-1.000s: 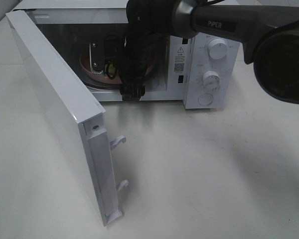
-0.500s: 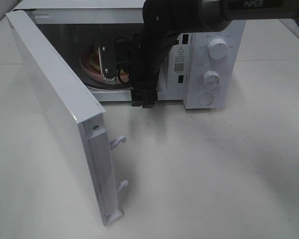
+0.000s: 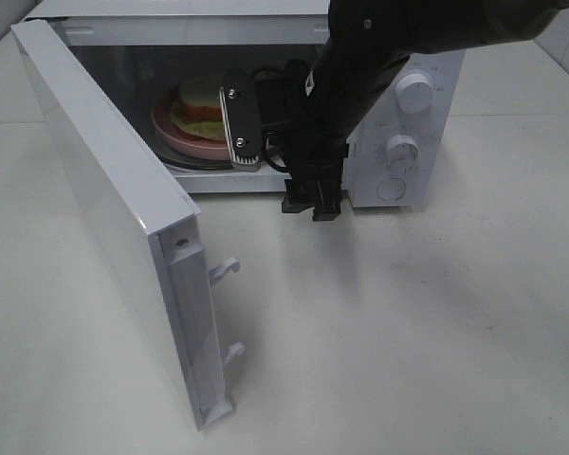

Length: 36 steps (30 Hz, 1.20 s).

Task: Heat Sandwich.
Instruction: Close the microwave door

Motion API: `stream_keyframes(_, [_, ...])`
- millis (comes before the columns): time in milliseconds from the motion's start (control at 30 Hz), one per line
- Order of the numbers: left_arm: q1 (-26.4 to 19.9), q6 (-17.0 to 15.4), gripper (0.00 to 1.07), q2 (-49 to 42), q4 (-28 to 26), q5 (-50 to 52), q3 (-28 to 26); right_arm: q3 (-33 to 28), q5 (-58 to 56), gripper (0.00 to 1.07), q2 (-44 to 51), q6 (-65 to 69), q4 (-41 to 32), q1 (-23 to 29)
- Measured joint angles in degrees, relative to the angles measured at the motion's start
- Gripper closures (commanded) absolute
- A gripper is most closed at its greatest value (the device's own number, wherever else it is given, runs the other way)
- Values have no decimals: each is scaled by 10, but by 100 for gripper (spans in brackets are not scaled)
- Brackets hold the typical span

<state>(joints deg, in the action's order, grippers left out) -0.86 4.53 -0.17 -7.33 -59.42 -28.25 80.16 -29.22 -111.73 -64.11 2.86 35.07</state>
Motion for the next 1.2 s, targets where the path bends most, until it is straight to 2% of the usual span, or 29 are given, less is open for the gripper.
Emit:
stream_keyframes(200, [0,0,3,0,0,0,0,-62,6,30,56,14,0,0])
stream_keyframes(333, [0,0,3,0,0,0,0,-138,11,31,128,71,0,0])
stream_keyframes(500, [0,0,3,0,0,0,0,-177,12,31,167,107,0,0])
stream_keyframes(633, [0,0,3,0,0,0,0,-254,12,31,254,173,0,0])
stream_keyframes(700, [0,0,3,0,0,0,0,-265,12,31,266,183,0,0])
stream_keyframes(800, [0,0,3,0,0,0,0,-313,10,31,326,245,0,0])
stream_keyframes(967, [0,0,3,0,0,0,0,-348,-15,31,381,309,0,0])
stream_keyframes(1200, [0,0,3,0,0,0,0,-391,-110,31,476,455,0,0])
